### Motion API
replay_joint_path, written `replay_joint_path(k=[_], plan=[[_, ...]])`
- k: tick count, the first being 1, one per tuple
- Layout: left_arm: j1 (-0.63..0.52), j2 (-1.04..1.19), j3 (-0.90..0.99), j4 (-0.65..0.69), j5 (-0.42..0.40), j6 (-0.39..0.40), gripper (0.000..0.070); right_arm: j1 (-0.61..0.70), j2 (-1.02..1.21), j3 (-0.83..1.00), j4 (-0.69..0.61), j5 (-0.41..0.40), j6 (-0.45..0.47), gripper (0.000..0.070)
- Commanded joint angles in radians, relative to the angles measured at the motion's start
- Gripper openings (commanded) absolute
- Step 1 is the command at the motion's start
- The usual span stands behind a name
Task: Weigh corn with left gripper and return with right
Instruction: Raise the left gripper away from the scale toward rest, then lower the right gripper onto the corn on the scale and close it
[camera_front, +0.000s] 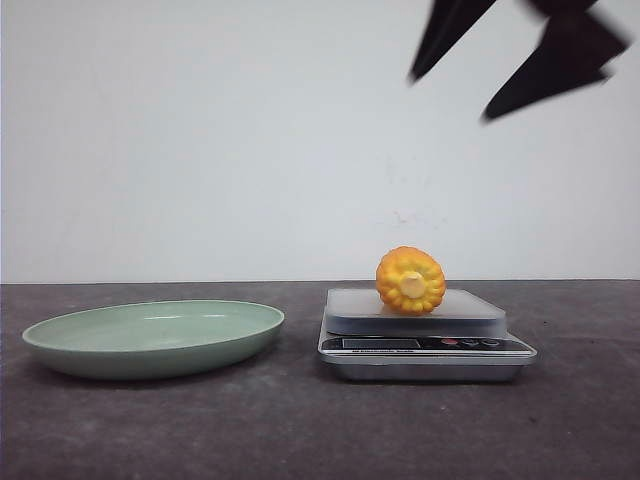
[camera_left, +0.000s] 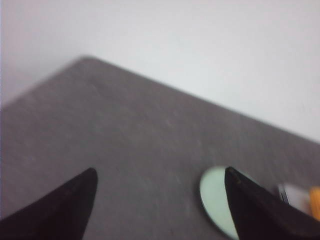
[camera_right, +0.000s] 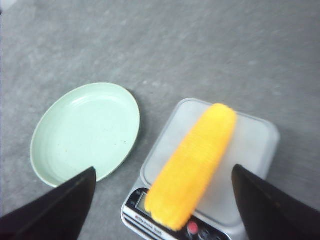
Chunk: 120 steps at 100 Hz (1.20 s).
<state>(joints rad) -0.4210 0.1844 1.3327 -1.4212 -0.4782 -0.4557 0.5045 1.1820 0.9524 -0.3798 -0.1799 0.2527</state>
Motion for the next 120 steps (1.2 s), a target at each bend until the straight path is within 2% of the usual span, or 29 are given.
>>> replay_joint_path(k=[1, 14, 27, 37, 45, 61, 66, 73, 101, 120], plan=[[-0.002, 0.002, -0.019, -0.034, 0.040, -0.013, 0.0475, 0.018, 0.084, 0.030, 0.018, 0.024, 0.029, 0.0550], [-0.002, 0.003, -0.108, -0.029, 0.092, -0.013, 0.0475, 0.036, 0.238, 0.072, 0.023, 0.045, 0.029, 0.0550], [-0.002, 0.003, -0.191, -0.026, 0.097, -0.012, 0.0475, 0.037, 0.344, 0.106, 0.022, 0.099, 0.029, 0.0550], [-0.002, 0.003, -0.225, -0.023, 0.103, -0.009, 0.0475, 0.036, 0.393, 0.112, 0.033, 0.107, 0.039, 0.0548], [-0.003, 0.003, -0.237, -0.021, 0.103, -0.006, 0.0475, 0.035, 0.414, 0.112, 0.036, 0.109, 0.048, 0.0507], [-0.003, 0.003, -0.238, -0.005, 0.102, 0.007, 0.0475, 0.036, 0.429, 0.112, 0.029, 0.108, 0.063, 0.0332], [-0.003, 0.003, -0.238, 0.000, 0.102, 0.019, 0.0475, 0.037, 0.430, 0.112, 0.029, 0.106, 0.067, 0.0229], [-0.003, 0.003, -0.238, 0.004, 0.101, 0.025, 0.0475, 0.037, 0.430, 0.112, 0.028, 0.105, 0.075, 0.0003], [-0.003, 0.003, -0.238, 0.005, 0.101, 0.025, 0.0475, 0.042, 0.402, 0.117, 0.043, 0.130, 0.087, 0.0000], [-0.003, 0.003, -0.238, 0.003, 0.102, 0.024, 0.0475, 0.060, 0.274, 0.151, 0.035, 0.128, 0.058, 0.0000]])
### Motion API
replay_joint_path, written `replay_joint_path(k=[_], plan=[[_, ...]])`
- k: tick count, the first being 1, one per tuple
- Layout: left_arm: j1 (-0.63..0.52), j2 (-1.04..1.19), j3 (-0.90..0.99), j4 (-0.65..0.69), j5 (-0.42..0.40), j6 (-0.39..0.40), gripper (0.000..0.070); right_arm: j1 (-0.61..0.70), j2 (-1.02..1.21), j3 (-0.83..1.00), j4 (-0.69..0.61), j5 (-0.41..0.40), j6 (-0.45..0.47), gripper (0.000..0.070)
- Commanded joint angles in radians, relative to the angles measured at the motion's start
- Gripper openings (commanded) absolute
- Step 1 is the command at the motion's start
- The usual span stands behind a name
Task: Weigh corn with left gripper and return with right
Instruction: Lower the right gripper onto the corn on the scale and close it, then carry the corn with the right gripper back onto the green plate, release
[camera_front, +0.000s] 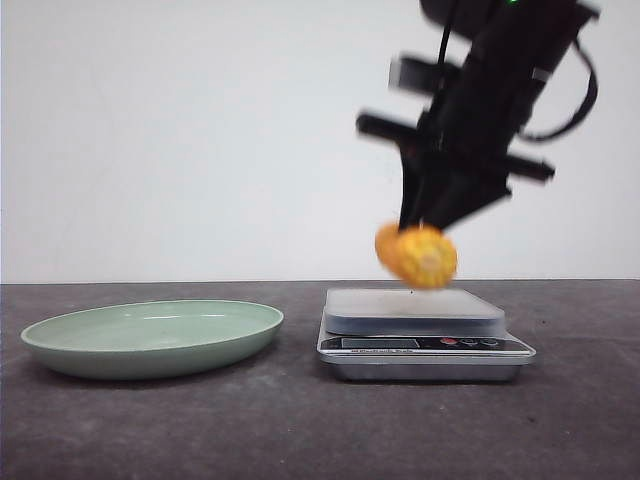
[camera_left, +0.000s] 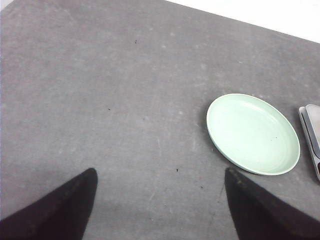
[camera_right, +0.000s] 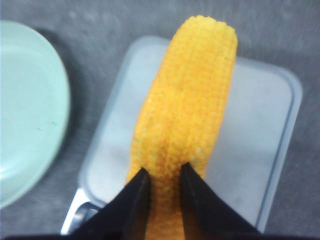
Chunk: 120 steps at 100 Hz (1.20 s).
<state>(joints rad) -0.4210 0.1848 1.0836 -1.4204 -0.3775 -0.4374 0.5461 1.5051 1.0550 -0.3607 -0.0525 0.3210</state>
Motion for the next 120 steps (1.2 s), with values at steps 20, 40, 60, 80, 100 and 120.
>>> replay_joint_path(k=[20, 40, 60, 80, 100, 120], plan=[[-0.003, 0.003, 0.011, 0.003, 0.001, 0.006, 0.0475, 0.101, -0.137, 0.167, -0.015, 0.000, -0.018, 0.0000], [-0.003, 0.003, 0.011, 0.010, 0.001, 0.006, 0.0475, 0.237, -0.065, 0.337, -0.037, 0.034, -0.014, 0.0000], [-0.003, 0.003, 0.011, 0.014, 0.002, 0.005, 0.0475, 0.325, 0.102, 0.462, -0.035, 0.061, 0.026, 0.0000], [-0.003, 0.003, 0.011, 0.029, 0.002, 0.002, 0.0475, 0.354, 0.301, 0.541, -0.029, 0.061, 0.078, 0.0000], [-0.003, 0.003, 0.011, 0.029, 0.002, 0.002, 0.0475, 0.354, 0.450, 0.544, -0.044, 0.061, 0.131, 0.0000], [-0.003, 0.003, 0.011, 0.024, 0.002, 0.002, 0.0475, 0.353, 0.530, 0.544, -0.053, 0.064, 0.155, 0.0000]])
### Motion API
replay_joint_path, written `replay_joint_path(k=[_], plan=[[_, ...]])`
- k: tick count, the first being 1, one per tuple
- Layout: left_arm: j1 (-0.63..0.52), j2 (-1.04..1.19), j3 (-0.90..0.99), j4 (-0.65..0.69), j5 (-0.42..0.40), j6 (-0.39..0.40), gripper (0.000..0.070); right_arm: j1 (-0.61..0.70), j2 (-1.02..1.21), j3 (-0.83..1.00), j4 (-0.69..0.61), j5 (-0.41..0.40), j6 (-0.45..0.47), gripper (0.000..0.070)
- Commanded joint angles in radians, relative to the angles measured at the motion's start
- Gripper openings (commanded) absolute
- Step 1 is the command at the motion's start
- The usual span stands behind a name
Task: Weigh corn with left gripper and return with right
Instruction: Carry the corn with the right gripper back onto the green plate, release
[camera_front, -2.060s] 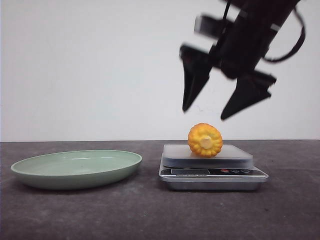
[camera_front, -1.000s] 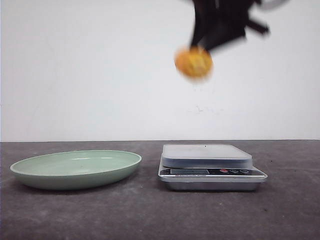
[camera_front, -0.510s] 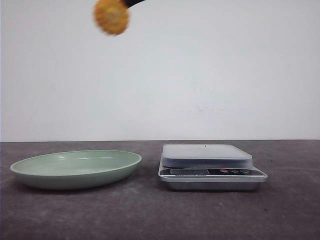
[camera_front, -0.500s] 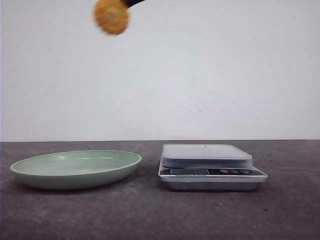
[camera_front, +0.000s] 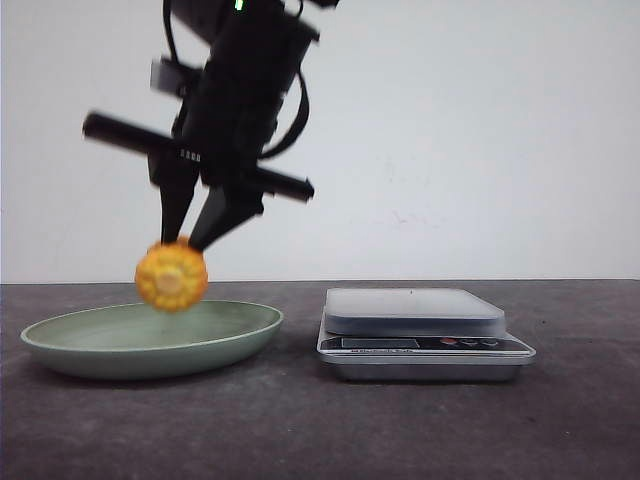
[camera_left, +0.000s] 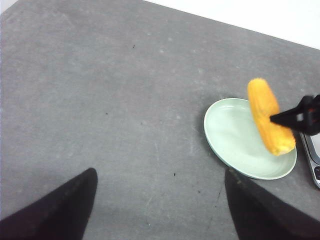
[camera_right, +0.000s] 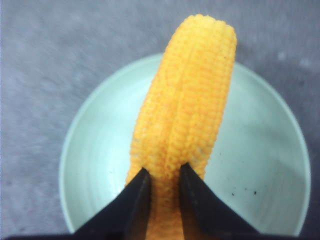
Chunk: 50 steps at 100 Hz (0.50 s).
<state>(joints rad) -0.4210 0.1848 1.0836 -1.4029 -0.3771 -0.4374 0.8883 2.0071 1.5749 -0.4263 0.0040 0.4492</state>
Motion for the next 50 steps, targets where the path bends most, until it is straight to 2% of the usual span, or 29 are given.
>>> replay_joint_path(k=[1, 39, 43, 50], plan=[[-0.003, 0.003, 0.011, 0.006, 0.002, 0.002, 0.0475, 0.011, 0.029, 0.024, 0.013, 0.008, 0.027, 0.0000], [-0.003, 0.003, 0.011, -0.018, 0.002, 0.006, 0.0475, 0.014, 0.061, 0.024, 0.007, 0.027, 0.057, 0.0007], [-0.003, 0.003, 0.011, -0.018, 0.002, 0.006, 0.0475, 0.015, 0.061, 0.024, 0.011, 0.028, 0.057, 0.0051], [-0.003, 0.003, 0.011, -0.018, 0.002, 0.006, 0.0475, 0.014, 0.061, 0.024, 0.019, 0.027, 0.057, 0.0233]])
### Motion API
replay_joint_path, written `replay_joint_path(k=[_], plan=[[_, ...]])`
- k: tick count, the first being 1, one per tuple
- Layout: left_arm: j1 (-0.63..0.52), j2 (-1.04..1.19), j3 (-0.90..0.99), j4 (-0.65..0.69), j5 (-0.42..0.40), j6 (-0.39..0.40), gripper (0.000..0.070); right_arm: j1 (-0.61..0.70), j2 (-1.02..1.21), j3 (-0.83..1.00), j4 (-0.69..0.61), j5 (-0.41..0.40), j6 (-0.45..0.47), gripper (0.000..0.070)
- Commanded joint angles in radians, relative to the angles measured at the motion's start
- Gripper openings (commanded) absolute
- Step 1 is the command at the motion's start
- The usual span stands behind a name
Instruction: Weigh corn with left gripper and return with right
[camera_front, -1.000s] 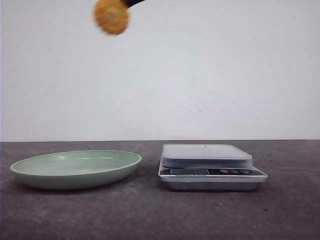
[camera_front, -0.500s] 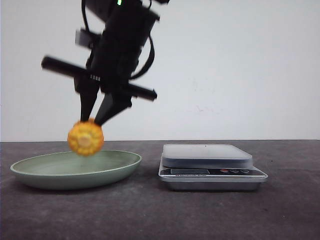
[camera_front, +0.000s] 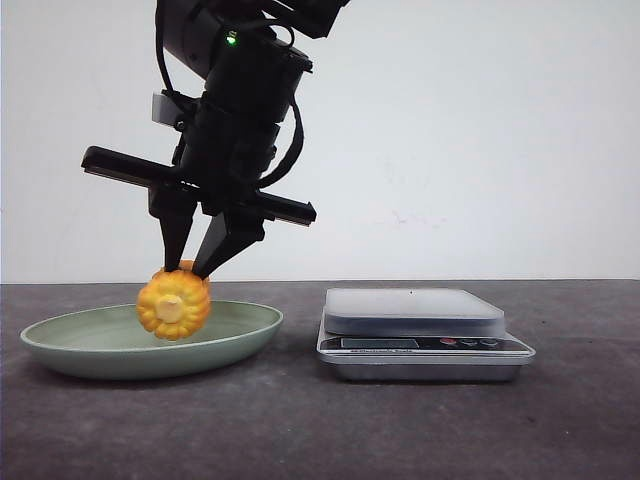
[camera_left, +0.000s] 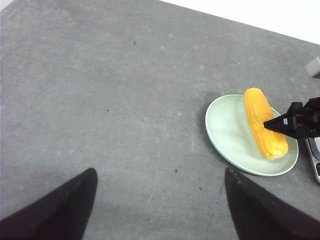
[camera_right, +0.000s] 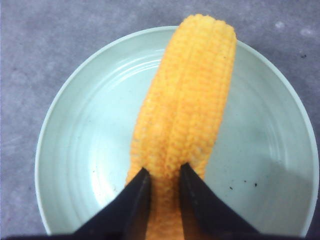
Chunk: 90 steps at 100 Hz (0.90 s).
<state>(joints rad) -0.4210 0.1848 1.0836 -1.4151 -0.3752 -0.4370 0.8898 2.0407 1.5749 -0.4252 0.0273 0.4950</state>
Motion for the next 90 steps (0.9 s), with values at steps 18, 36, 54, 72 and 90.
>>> replay_joint_path(k=[18, 36, 54, 72, 90], plan=[[-0.003, 0.003, 0.011, -0.005, 0.000, 0.006, 0.0475, 0.013, 0.024, 0.024, 0.021, -0.001, -0.012, 0.0429], [-0.003, 0.003, 0.011, -0.004, 0.000, 0.006, 0.0475, -0.011, -0.031, 0.024, 0.025, -0.001, -0.068, 0.0429], [-0.003, 0.003, 0.011, -0.004, 0.001, 0.008, 0.0475, -0.087, -0.197, 0.024, -0.039, 0.000, -0.161, 0.0429], [-0.003, 0.003, 0.011, 0.000, 0.000, 0.011, 0.0475, -0.219, -0.450, 0.024, -0.153, 0.000, -0.248, 0.0429], [-0.003, 0.003, 0.010, 0.020, 0.000, 0.012, 0.0475, -0.380, -0.718, 0.024, -0.319, 0.002, -0.327, 0.0429]])
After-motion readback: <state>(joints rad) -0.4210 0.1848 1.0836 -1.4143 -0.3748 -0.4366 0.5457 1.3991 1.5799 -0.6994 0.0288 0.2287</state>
